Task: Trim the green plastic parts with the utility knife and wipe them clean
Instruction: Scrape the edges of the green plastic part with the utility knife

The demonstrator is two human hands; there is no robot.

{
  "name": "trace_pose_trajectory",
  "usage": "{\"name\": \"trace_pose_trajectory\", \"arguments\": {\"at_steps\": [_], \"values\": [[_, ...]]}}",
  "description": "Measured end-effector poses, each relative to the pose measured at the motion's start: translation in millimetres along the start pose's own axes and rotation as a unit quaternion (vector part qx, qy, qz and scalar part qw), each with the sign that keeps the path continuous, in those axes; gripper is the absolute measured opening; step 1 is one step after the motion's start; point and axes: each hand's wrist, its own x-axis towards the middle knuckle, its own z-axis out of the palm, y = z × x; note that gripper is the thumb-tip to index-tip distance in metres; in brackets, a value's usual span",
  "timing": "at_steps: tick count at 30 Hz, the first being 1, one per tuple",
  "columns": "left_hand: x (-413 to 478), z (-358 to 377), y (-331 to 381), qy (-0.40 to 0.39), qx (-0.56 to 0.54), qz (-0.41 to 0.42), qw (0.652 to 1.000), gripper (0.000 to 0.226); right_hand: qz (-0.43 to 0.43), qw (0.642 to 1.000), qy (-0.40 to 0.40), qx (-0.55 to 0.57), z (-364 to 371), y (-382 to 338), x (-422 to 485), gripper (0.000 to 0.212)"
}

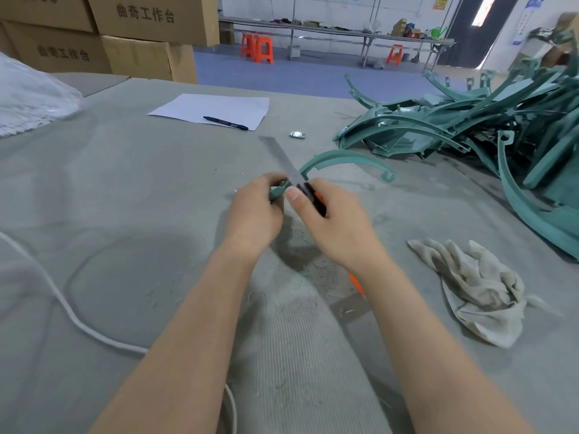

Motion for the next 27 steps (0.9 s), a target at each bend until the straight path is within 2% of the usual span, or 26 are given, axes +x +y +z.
{"name": "trace_pose_trajectory", "arguments": {"at_steps": [6,15,22,25,27], "values": [[0.5,0.8,0.5,0.0,0.001,0.008,1.0,0.031,0.055,0.998,0.011,-0.042,-4.0,10.3,2.8,0.044],[-0.7,0.2,3.2,-0.014,0.016,-0.015,1.0,0.031,0.013,0.998,-0.05,-0.031,-4.4,4.3,-0.1,0.042],[-6.6,-3.8,3.5,-0.059,-0.08,-0.037,0.994,0.039,-0.029,0.995,-0.085,-0.043,-1.4,-4.3,-3.5,0.039],[-0.1,-1.4,-0.6,-0.014,0.021,-0.03,0.999,0.014,-0.01,0.999,-0.039,-0.029,-2.8,-2.9,-1.5,0.04],[0.8,-0.2,0.7,0.009,0.055,-0.007,0.998,0.017,0.011,1.0,0.014,-0.003,-5.5,-0.3,0.4,0.041]]}}
